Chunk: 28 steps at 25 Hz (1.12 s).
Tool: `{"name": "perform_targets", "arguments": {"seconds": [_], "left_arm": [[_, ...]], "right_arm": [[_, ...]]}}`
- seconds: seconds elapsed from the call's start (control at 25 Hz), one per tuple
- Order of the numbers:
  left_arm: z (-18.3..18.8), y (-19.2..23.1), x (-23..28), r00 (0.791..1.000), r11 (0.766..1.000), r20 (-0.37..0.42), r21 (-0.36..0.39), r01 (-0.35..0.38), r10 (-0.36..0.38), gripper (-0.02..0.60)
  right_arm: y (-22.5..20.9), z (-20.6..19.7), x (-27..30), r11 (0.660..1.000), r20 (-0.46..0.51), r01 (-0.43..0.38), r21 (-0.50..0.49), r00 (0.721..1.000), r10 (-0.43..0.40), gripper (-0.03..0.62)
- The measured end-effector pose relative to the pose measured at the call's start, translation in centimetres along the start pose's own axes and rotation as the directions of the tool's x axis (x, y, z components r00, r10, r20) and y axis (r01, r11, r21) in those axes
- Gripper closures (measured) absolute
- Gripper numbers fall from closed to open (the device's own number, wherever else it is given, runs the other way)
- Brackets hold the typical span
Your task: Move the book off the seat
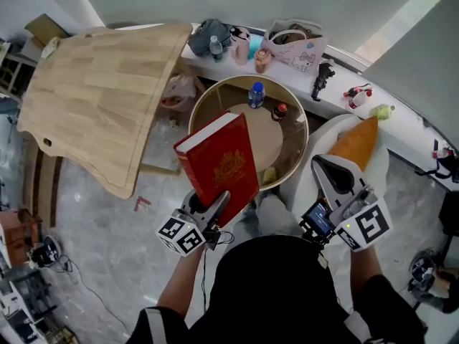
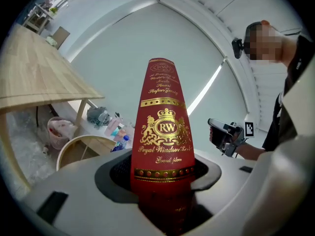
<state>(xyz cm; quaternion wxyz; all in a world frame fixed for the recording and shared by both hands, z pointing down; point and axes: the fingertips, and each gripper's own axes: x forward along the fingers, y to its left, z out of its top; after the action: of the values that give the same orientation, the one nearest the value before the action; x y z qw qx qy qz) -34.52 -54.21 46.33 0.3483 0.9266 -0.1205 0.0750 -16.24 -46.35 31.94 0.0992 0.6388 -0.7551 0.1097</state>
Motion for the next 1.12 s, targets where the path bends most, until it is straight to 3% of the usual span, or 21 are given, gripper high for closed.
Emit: {"name": "perform_targets", "arguments": {"seconds": [0.24,0.4,0.72,1.12], "left_arm": [[-2.4,2.5,3.9,0.995,0.997,-0.101,-0.081,0.009,-0.017,0.322],[-5.1,5.0,6.5,0.983,0.993,-0.184,-0.117,-0.026,0.004,0.322],[-11.6,11.4,12.8,0.937,0.963,-0.351,-0.251,-0.094,0.0,0.322],[-20.1,19.8,19.6,0.87,0.902,-0.493,-0.376,-0.212,-0.001,0.322]], "right_arm": [[-2.9,-1.1,0.6,0.998,-0.016,0.04,0.039,0.999,-0.039,0.583],[-4.8,-1.9,1.7,0.997,-0.029,0.035,0.064,0.999,-0.034,0.583],[-9.5,-4.8,4.8,0.996,-0.08,0.029,0.089,0.997,-0.022,0.583],[-15.0,-11.1,8.9,0.983,-0.118,-0.002,0.185,0.993,0.024,0.583]]}}
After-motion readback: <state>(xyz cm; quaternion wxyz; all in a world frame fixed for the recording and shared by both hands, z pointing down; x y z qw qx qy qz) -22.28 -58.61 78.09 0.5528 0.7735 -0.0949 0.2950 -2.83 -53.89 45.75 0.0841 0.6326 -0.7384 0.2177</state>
